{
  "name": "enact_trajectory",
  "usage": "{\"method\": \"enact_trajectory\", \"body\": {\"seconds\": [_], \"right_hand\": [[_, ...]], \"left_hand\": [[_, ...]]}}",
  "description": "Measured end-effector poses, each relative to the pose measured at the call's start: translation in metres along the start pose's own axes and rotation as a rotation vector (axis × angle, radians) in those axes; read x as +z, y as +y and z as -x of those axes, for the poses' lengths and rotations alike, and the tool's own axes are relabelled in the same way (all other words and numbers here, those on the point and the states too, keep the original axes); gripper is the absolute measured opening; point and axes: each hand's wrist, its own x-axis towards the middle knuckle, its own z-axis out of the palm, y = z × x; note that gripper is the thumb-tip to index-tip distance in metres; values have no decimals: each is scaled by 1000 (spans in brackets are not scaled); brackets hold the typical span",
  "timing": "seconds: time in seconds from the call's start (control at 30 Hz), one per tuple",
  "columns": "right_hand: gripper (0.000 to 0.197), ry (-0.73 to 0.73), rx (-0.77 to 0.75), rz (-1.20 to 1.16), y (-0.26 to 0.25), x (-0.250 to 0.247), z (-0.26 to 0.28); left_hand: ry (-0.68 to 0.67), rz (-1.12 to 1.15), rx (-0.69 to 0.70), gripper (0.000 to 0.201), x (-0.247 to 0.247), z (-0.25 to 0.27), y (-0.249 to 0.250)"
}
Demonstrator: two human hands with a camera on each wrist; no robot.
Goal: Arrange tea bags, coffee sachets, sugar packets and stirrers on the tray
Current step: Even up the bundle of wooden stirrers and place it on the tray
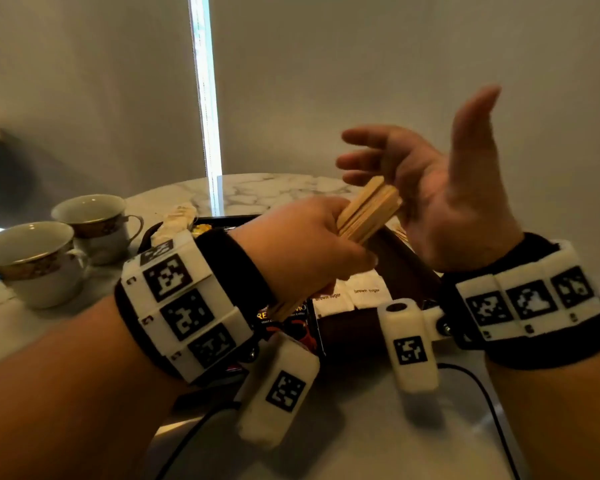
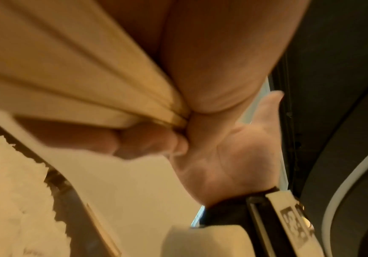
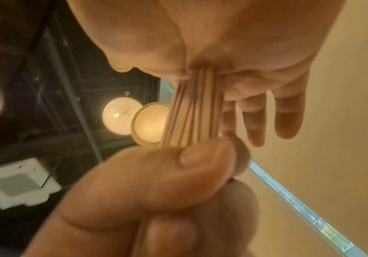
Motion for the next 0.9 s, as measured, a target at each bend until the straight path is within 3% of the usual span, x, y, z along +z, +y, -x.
{"method": "enact_trajectory", "body": {"seconds": [0.1, 0.2, 0.27, 0.3, 0.4, 0.53, 0.7, 0.9], "right_hand": [[101, 140, 147, -402, 10, -11, -8], [106, -96, 355, -719, 25, 4, -10], [113, -207, 454, -819, 32, 19, -9], [117, -196, 500, -866, 35, 21, -11], [120, -90, 601, -1012, 32, 27, -14], [114, -255, 500, -1186, 20, 32, 3], [119, -203, 566, -1109, 32, 31, -3], [98, -213, 406, -1107, 25, 34, 4]], "left_hand": [[305, 362, 236, 12, -11, 0, 1], [596, 675, 433, 10, -17, -3, -2], [692, 748, 470, 11, -17, -4, -3], [717, 750, 489, 12, -15, -5, -3], [727, 668, 554, 13, -5, -4, -3], [670, 669, 523, 16, 8, -8, -3], [681, 698, 529, 15, 7, -6, -3], [613, 789, 449, 15, 13, -12, -8]]}}
